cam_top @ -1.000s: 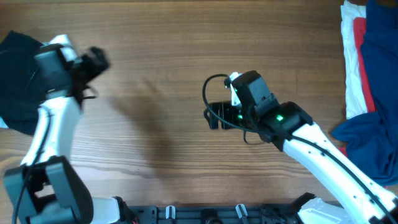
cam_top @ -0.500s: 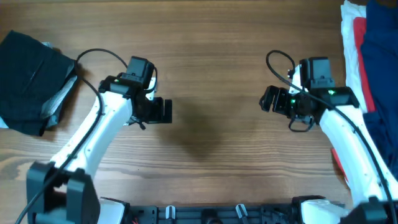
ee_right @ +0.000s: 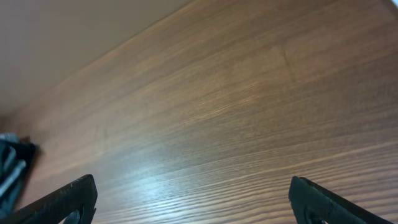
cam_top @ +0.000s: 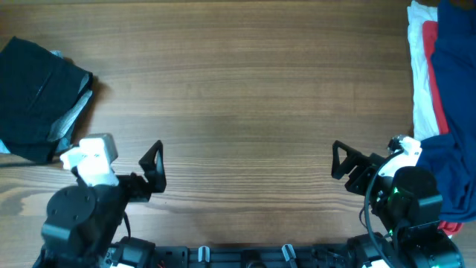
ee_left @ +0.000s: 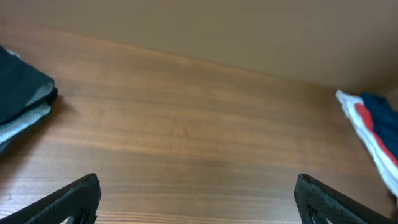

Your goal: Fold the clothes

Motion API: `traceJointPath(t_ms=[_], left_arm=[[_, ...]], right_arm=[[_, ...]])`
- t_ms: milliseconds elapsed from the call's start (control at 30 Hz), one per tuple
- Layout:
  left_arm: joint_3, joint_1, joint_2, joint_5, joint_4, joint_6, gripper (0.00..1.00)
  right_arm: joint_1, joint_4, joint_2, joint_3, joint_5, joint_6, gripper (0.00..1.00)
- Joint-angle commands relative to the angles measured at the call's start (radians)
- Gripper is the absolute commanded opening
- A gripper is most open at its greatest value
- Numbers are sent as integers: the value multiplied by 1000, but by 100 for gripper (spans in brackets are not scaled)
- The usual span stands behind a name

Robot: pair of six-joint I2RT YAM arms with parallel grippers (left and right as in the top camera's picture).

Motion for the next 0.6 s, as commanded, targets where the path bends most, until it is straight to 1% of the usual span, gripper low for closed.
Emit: traceJointPath(t_ms=[0,300,400,467,533,567], left_arm=[[-13,4,-39,-17,-3,-13,100],[-13,4,-39,-17,-247,-13,100],[-13,4,-39,-17,-285,-13,100],[-13,4,-39,-17,-286,-13,100],[-13,4,-39,-17,-286,-13,100],[-13,4,-39,-17,-286,-13,100]], right_arm=[[4,0,6,-11,25,70,99],[4,0,14,-11,25,70,100],[4,-7,-10,-13,25,63,100],[3,-48,-31,-13,69,62,100],[3,-17,-90,-49,73,-46,100],[3,36,-132,-89,20,-162,100]])
